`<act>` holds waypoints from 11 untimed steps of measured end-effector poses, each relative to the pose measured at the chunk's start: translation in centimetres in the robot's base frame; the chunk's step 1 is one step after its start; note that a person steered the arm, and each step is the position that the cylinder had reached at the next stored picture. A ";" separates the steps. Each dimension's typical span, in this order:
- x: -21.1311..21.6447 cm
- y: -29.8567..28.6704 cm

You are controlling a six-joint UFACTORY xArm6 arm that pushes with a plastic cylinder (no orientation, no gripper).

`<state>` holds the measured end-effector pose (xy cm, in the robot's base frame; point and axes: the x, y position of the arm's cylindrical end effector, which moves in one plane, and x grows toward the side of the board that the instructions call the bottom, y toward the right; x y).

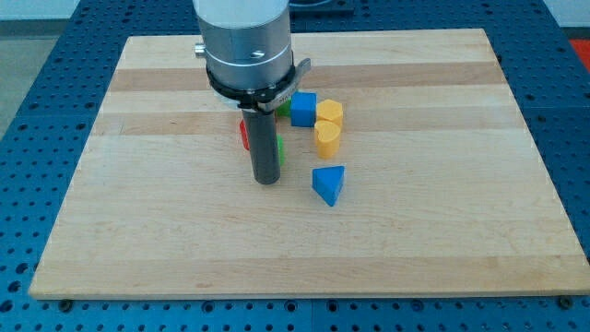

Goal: Push the blue triangle towards center

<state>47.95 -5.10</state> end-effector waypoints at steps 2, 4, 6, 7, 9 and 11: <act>1.2 0.1; 3.3 4.6; 4.2 10.3; 4.5 12.2; 2.9 17.6; -0.6 15.0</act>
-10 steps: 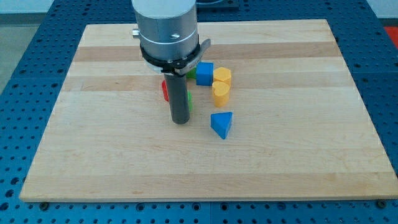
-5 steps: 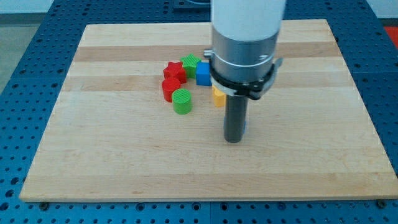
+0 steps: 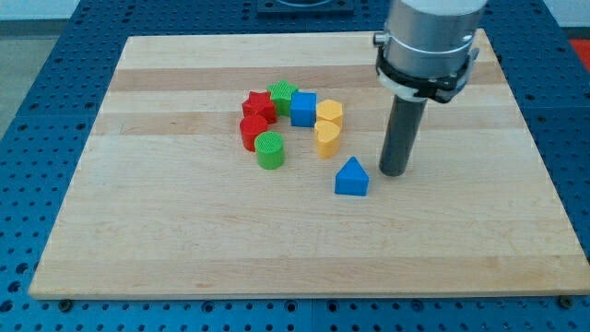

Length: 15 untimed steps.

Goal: Push the blue triangle towards center

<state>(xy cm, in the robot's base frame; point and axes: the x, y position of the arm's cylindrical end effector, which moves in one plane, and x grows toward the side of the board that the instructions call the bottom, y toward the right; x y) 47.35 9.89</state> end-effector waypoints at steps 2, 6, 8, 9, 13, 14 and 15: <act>0.7 -3.2; 5.5 -0.1; 2.8 -1.8; 1.7 -3.1; 2.9 -0.8; 5.0 -5.2; 5.0 -5.8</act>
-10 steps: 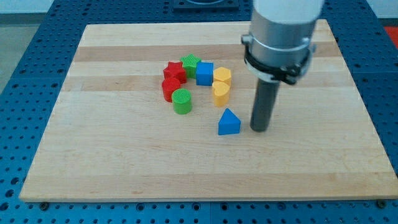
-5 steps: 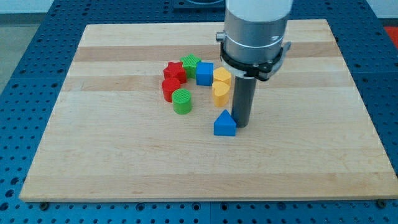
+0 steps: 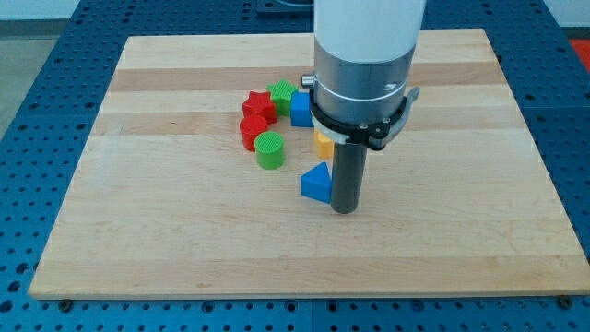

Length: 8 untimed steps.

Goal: Push the blue triangle towards center

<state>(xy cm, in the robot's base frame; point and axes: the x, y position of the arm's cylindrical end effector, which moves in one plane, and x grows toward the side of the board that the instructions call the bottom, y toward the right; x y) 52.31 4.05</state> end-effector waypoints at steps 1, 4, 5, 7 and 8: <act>-0.7 0.0; -6.7 -3.7; -6.7 -2.8; -5.0 3.5; -1.6 2.7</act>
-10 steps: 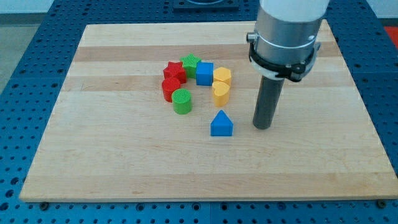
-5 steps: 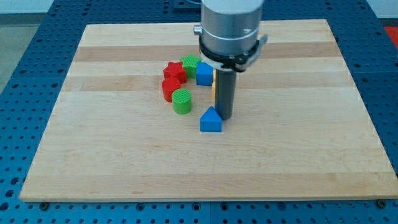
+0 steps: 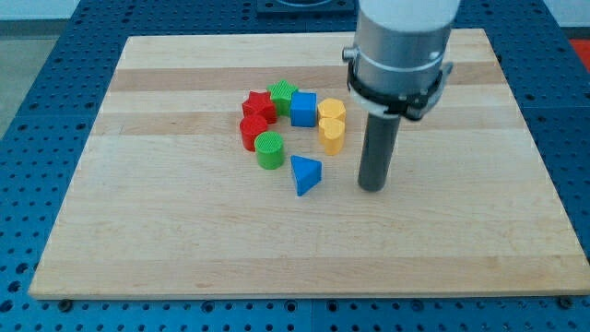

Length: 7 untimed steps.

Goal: Push the blue triangle towards center

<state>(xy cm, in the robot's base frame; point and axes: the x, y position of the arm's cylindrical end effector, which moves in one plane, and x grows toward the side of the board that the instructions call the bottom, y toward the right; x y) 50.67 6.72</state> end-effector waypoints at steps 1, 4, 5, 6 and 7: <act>2.1 -5.1; -0.7 -7.6; -0.9 -7.7; -1.2 -7.7; -1.1 -8.0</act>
